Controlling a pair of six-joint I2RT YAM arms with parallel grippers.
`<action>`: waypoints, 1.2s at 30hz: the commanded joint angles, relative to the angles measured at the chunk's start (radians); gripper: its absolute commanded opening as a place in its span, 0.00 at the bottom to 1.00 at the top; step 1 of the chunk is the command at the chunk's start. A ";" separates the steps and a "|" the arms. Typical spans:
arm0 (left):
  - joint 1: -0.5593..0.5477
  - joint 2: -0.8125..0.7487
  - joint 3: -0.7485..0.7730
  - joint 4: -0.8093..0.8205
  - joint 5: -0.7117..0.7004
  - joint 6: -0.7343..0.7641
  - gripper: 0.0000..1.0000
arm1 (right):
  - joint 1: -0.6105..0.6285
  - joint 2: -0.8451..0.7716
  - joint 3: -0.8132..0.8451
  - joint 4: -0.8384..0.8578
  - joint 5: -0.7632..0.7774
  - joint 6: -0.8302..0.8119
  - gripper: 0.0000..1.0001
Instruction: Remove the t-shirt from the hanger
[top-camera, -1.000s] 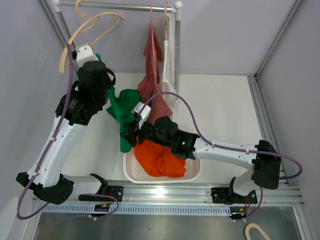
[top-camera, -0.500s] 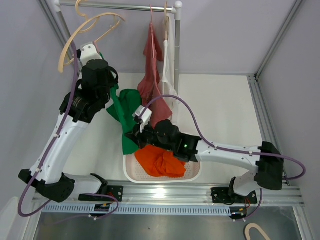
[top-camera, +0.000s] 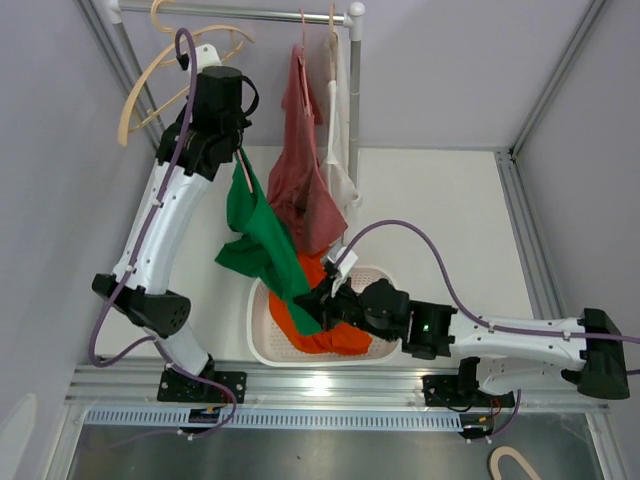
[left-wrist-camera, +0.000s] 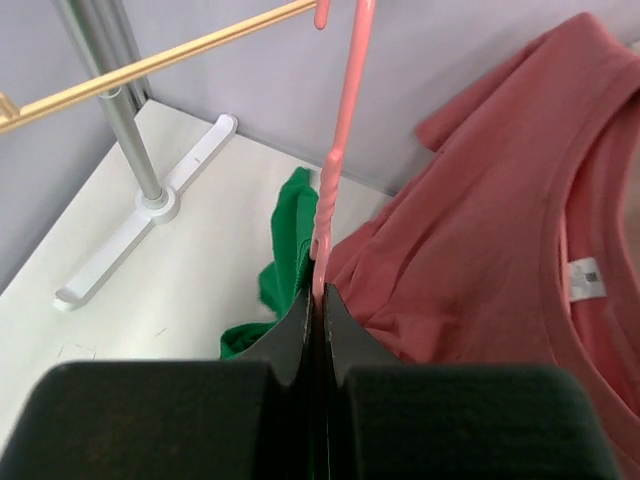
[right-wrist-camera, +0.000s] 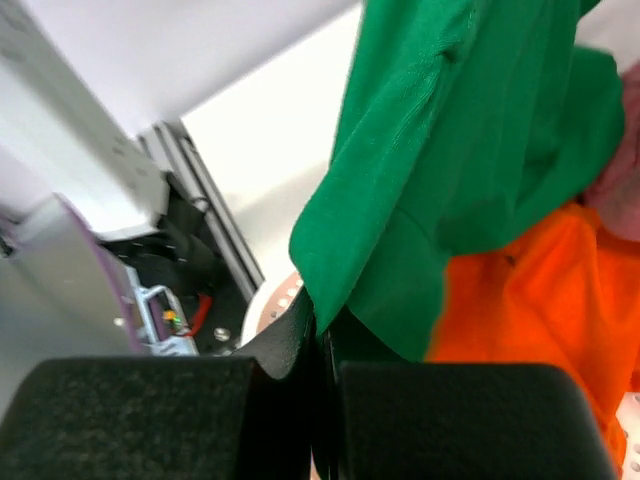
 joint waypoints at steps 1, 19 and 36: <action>0.025 -0.011 0.111 0.039 -0.008 0.029 0.01 | 0.015 0.069 -0.006 0.003 -0.014 0.033 0.00; -0.041 -0.658 -0.332 -0.285 0.361 -0.028 0.01 | -0.397 0.575 0.696 -0.097 -0.282 -0.065 0.00; 0.009 -0.709 -0.606 0.009 0.101 0.034 0.01 | -0.321 0.471 1.181 0.017 -0.193 -0.324 0.00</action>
